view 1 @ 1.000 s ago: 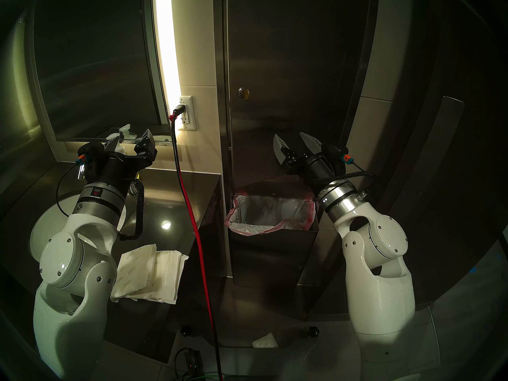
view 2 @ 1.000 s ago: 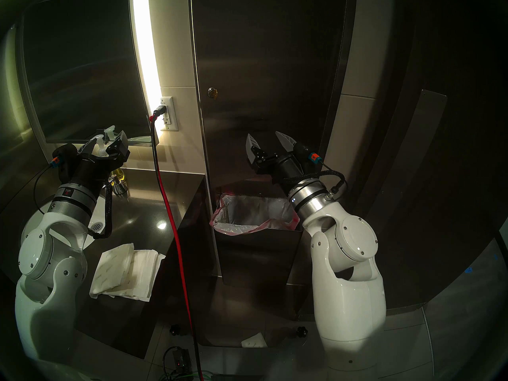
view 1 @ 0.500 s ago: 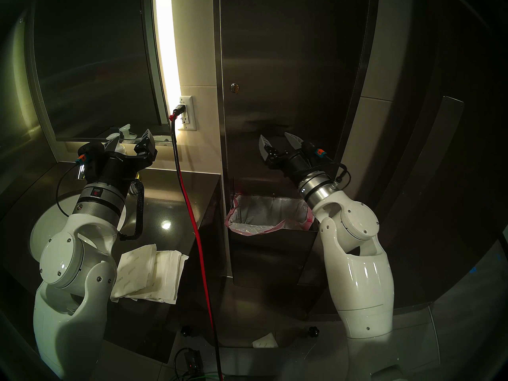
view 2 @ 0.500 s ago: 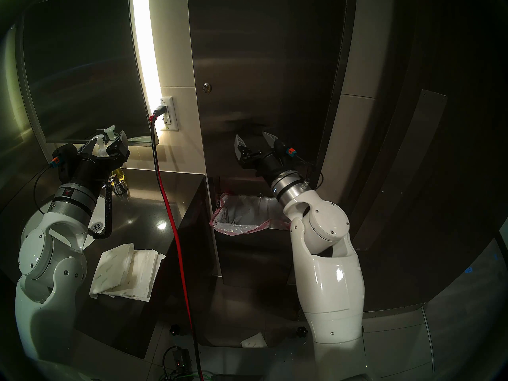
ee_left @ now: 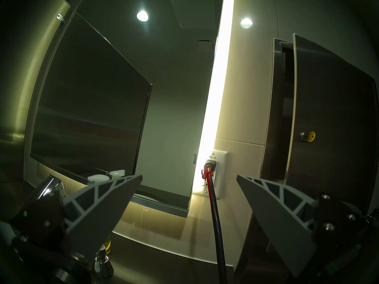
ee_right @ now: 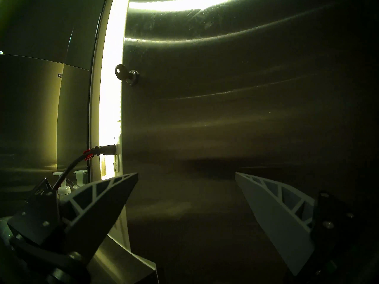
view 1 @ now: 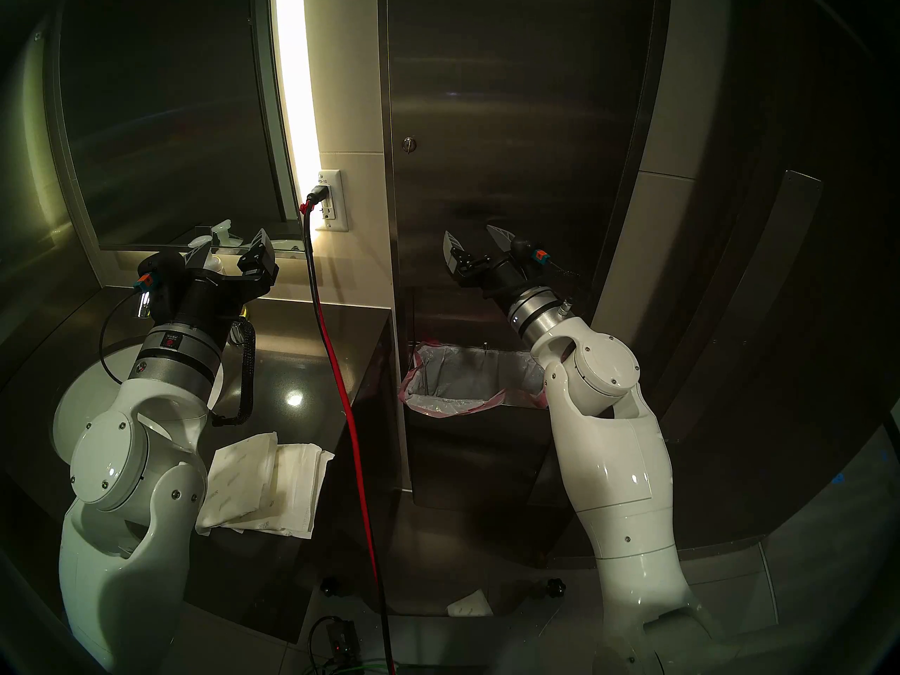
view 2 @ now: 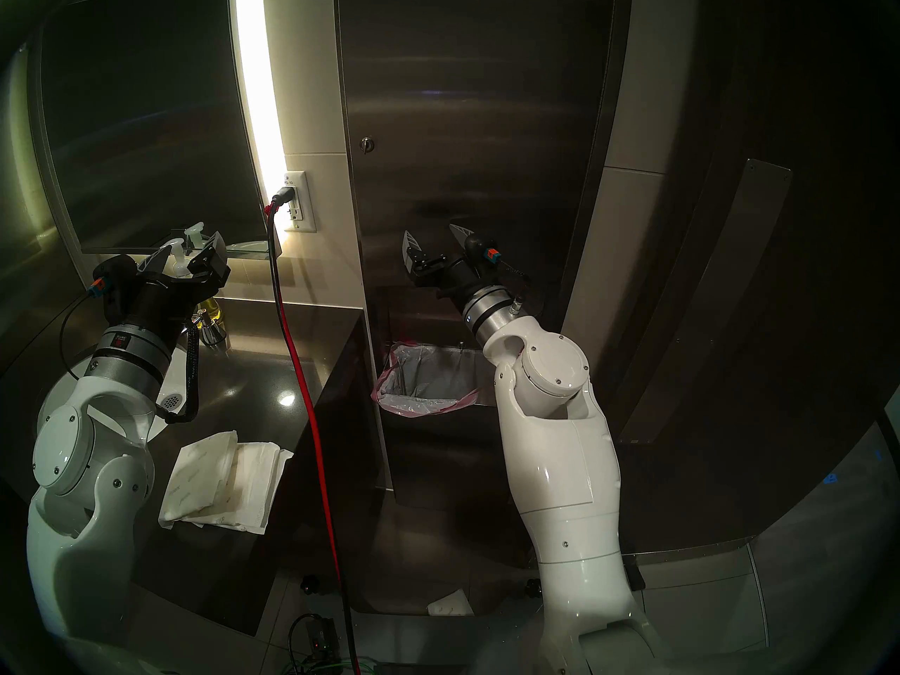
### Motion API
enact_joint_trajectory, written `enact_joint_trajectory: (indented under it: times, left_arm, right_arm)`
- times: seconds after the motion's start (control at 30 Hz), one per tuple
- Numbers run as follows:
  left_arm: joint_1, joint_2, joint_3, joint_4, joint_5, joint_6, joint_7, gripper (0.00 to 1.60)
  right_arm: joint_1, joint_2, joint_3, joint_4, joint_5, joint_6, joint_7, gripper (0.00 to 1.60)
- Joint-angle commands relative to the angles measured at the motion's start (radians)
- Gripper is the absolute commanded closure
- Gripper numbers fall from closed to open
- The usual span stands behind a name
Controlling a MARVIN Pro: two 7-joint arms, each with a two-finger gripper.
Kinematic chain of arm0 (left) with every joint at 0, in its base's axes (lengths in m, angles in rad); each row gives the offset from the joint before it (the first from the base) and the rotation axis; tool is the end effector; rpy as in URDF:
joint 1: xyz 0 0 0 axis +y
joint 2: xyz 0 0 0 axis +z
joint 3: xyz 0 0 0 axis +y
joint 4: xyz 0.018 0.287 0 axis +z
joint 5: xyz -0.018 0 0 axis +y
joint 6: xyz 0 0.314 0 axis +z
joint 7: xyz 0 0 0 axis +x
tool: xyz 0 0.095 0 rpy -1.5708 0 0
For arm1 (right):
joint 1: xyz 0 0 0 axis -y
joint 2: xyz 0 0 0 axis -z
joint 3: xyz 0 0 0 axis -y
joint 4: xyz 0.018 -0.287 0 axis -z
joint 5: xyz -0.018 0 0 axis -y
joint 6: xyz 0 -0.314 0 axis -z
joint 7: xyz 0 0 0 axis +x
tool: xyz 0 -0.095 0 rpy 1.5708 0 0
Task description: Twist key and close towel dispenser
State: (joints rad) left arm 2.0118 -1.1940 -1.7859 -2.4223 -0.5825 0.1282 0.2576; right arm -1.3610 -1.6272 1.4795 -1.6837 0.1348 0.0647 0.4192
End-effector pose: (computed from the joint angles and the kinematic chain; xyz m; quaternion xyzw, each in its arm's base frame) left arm 0.2854 0.0786 -0.1114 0.6069 0.0812 0.7899 0.0342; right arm 0.4569 0.0916 -0.1638 -0.5724 -0.1431 -0.7737 0.2309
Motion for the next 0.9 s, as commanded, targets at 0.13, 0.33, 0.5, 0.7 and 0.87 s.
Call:
enact_joint_trajectory:
  times: [0.13,0.33,0.5,0.7,0.87]
  left_arm:
    - [-0.002,-0.001,-0.001,-0.008,0.0,0.0,0.001,0.0]
    - [-0.002,-0.001,-0.001,-0.008,0.0,0.0,0.001,0.0]
    - [-0.002,-0.001,-0.001,-0.008,0.0,0.0,0.001,0.0]
    - [-0.002,-0.001,-0.001,-0.008,0.0,0.0,0.001,0.0]
    - [-0.003,-0.001,-0.001,-0.007,0.0,-0.001,0.0,0.0]
  right_arm:
    - [0.146,0.015,0.029,0.099,-0.028,-0.039,0.0,0.0]
    - [0.21,0.023,0.033,0.219,-0.059,-0.084,-0.001,0.0]
    - [0.241,0.02,0.03,0.269,-0.075,-0.114,-0.005,0.0]
    - [0.224,0.007,0.028,0.246,-0.061,-0.145,0.007,0.0]
    - [0.152,0.022,0.01,0.133,-0.036,-0.244,0.08,0.0]
